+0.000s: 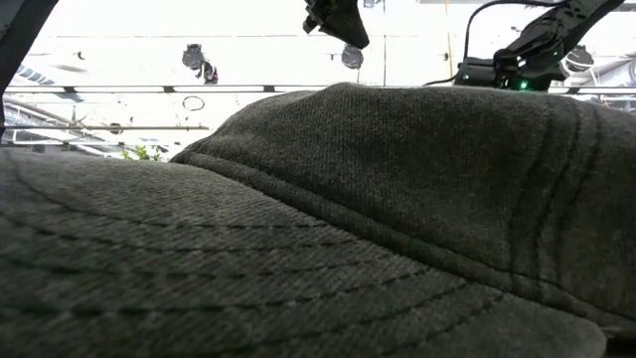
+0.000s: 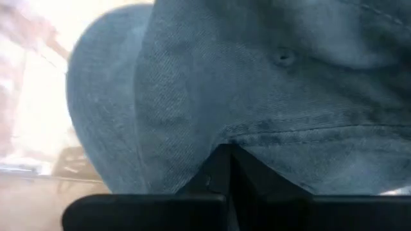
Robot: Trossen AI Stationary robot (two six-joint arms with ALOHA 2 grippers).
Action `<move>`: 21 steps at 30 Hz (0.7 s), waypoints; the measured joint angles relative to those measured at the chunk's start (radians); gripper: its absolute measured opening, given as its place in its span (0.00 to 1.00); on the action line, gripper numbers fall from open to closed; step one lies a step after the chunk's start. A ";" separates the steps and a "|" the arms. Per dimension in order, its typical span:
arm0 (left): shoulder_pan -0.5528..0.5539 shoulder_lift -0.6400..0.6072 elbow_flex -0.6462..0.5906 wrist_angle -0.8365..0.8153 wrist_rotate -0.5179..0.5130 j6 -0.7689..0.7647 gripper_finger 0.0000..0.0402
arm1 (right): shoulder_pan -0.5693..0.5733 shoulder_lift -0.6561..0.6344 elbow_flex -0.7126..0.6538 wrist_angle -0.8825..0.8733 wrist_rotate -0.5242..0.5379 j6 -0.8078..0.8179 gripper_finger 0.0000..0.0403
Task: Pick & Place hat
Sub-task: Put the bottom gray cap into the right transparent bin
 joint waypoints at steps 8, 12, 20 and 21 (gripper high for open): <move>0.000 0.000 0.000 0.000 0.000 0.000 0.20 | 0.034 -0.142 0.000 -0.003 0.034 0.002 0.00; 0.000 0.000 0.000 0.000 0.000 0.000 0.20 | 0.040 -0.243 0.006 0.018 0.049 0.020 0.00; 0.001 0.000 0.000 0.000 0.000 0.001 0.20 | 0.041 -0.243 0.069 0.054 -0.225 -0.011 0.00; 0.001 0.000 0.000 0.000 0.000 0.001 0.20 | 0.037 -0.213 0.098 0.032 -0.199 -0.020 0.00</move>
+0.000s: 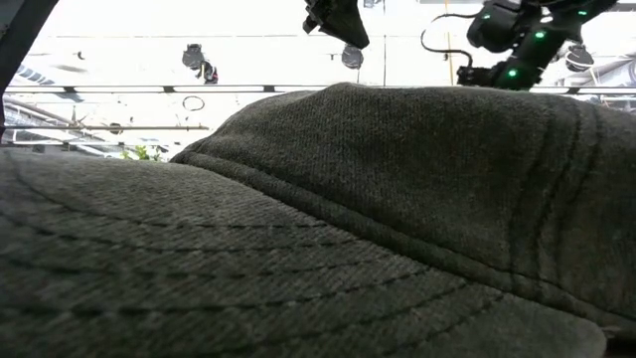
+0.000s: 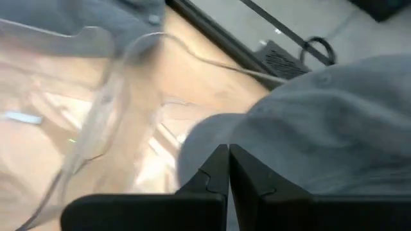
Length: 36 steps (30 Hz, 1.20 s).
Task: Pick & Place hat
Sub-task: Put the bottom gray cap into the right transparent bin
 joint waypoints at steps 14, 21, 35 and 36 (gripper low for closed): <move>0.000 0.000 0.000 0.007 0.000 -0.004 0.20 | -0.118 0.428 0.191 -0.223 0.038 -0.111 0.00; 0.000 0.000 0.000 0.007 0.000 0.003 0.20 | -0.115 0.441 0.139 -0.169 -0.154 -0.127 0.00; 0.000 0.000 0.000 0.006 0.000 -0.001 0.20 | -0.118 0.380 0.136 -0.069 -0.513 -0.177 0.00; 0.000 0.000 0.000 0.006 0.000 -0.001 0.20 | -0.118 0.371 0.136 -0.070 -0.545 -0.178 0.00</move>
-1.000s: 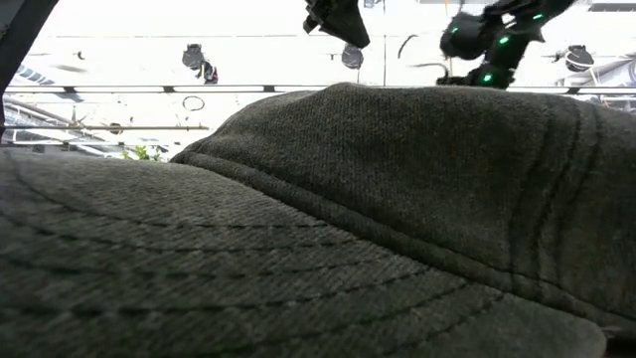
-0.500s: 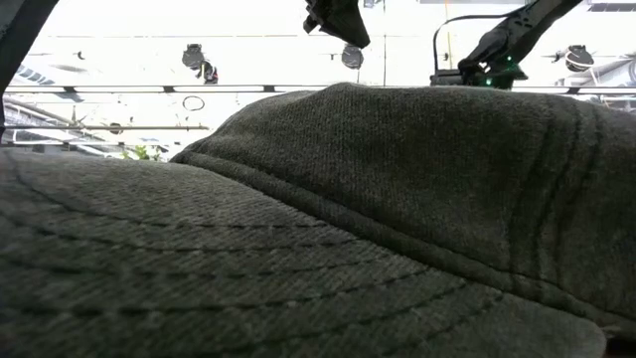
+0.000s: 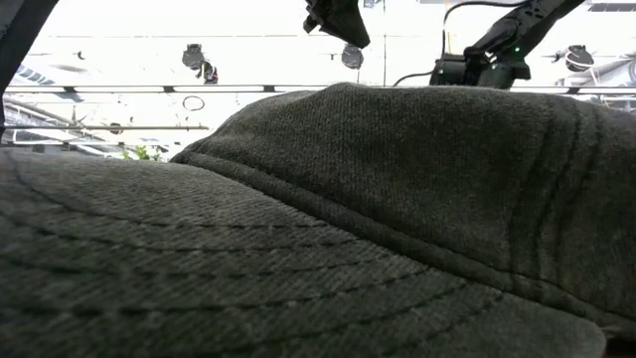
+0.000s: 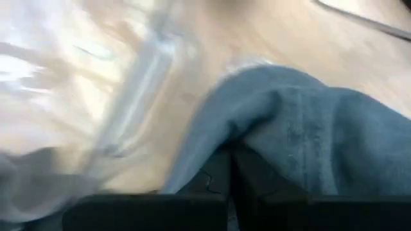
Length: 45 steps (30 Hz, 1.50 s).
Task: Pick & Place hat
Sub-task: Put the bottom gray cap into the right transparent bin
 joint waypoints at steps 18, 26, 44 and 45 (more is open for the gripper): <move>0.000 0.000 0.000 0.000 0.000 -0.004 0.20 | 0.010 -0.081 0.000 -0.126 0.713 0.035 0.00; 0.001 0.000 0.000 0.001 0.000 -0.004 0.20 | 0.047 -0.209 0.000 -0.097 0.608 -0.044 0.00; 0.002 0.000 0.000 0.002 0.000 0.003 0.20 | 0.163 -0.339 -0.079 -0.278 0.296 0.169 0.00; 0.002 0.000 0.000 0.002 0.000 0.003 0.20 | 0.162 -0.324 -0.089 -0.291 0.302 0.173 0.00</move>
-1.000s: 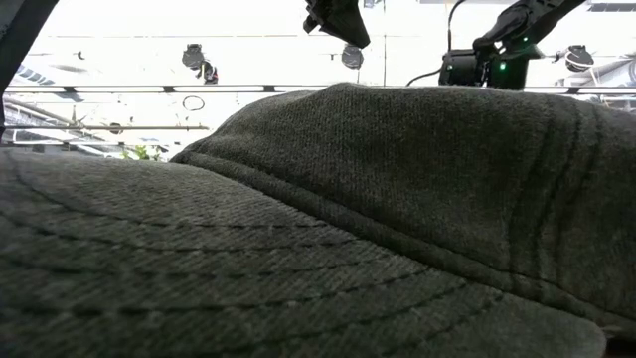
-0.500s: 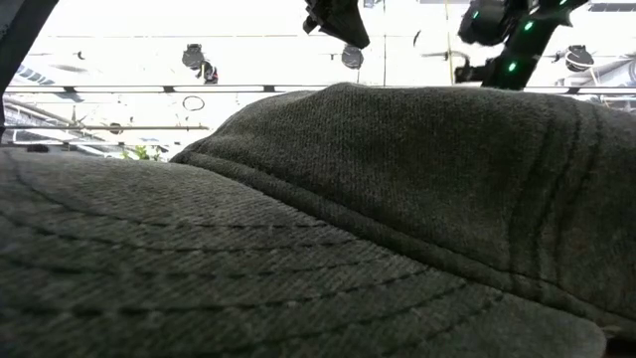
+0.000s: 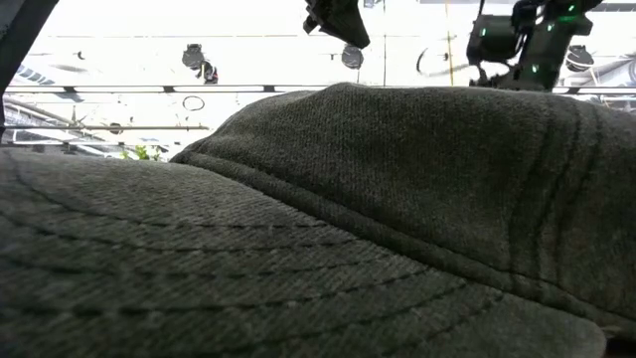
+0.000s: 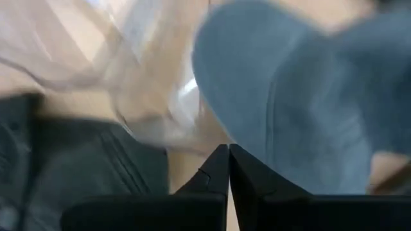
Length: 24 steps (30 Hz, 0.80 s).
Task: Pick & Place hat
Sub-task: Put the bottom gray cap into the right transparent bin
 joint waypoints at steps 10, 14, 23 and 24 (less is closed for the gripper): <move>0.000 0.000 0.000 0.000 0.000 -0.008 0.20 | -0.015 0.078 -0.047 -0.012 0.313 0.064 0.00; 0.000 0.000 0.000 0.000 0.000 -0.011 0.20 | -0.036 0.122 -0.045 0.001 0.393 0.069 0.00; 0.000 0.000 0.000 -0.001 0.000 -0.012 0.20 | -0.039 0.191 -0.046 -0.010 0.551 0.058 0.00; 0.000 0.000 0.000 -0.001 0.000 -0.014 0.20 | -0.034 0.181 -0.046 -0.010 0.549 0.059 0.00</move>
